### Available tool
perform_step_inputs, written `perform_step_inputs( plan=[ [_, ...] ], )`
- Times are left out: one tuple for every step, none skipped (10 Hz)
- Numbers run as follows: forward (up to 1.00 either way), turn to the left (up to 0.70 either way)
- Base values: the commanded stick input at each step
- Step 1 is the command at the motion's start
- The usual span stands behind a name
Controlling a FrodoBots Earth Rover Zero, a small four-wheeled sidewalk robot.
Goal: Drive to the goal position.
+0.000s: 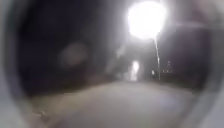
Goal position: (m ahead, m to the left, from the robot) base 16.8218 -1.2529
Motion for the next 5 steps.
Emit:
perform_step_inputs(
  plan=[
    [1.00,-0.04],
    [1.00,-0.04],
    [1.00,-0.04],
    [1.00,-0.04],
    [1.00,-0.07]
  ],
)
